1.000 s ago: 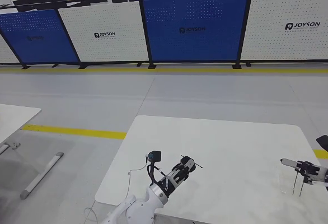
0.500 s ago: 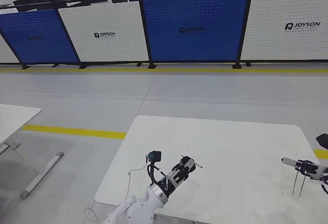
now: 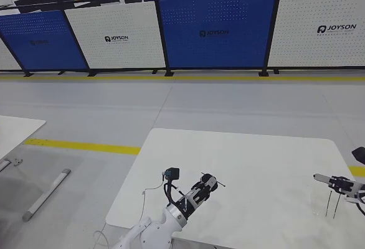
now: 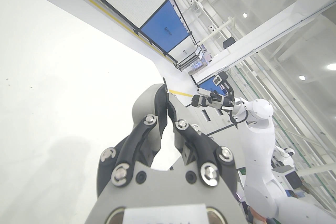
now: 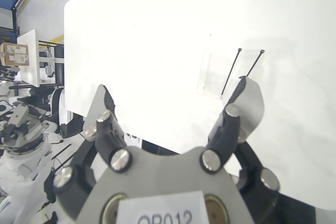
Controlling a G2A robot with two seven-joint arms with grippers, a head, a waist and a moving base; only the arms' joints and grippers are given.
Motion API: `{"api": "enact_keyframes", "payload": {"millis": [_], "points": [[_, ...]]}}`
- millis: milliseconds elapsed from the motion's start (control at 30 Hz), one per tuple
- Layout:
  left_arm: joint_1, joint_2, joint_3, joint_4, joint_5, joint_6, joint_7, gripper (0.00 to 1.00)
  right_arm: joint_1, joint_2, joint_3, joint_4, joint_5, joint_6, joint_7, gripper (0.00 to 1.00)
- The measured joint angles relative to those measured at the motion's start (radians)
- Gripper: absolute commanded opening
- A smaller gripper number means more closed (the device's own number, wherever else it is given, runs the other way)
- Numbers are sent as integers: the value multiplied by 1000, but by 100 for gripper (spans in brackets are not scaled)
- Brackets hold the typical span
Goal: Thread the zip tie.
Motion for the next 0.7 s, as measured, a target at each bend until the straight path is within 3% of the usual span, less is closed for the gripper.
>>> {"api": "enact_keyframes", "payload": {"millis": [133,367,700], "points": [[0,0,0,0,0,0,0,0,-5,1,-14,-4,-45,22,-14,100],[0,0,0,0,0,0,0,0,23,3,-9,-11,-181,31,53,100],[0,0,0,0,0,0,0,0,23,2,-9,-11,-181,31,53,100]]}}
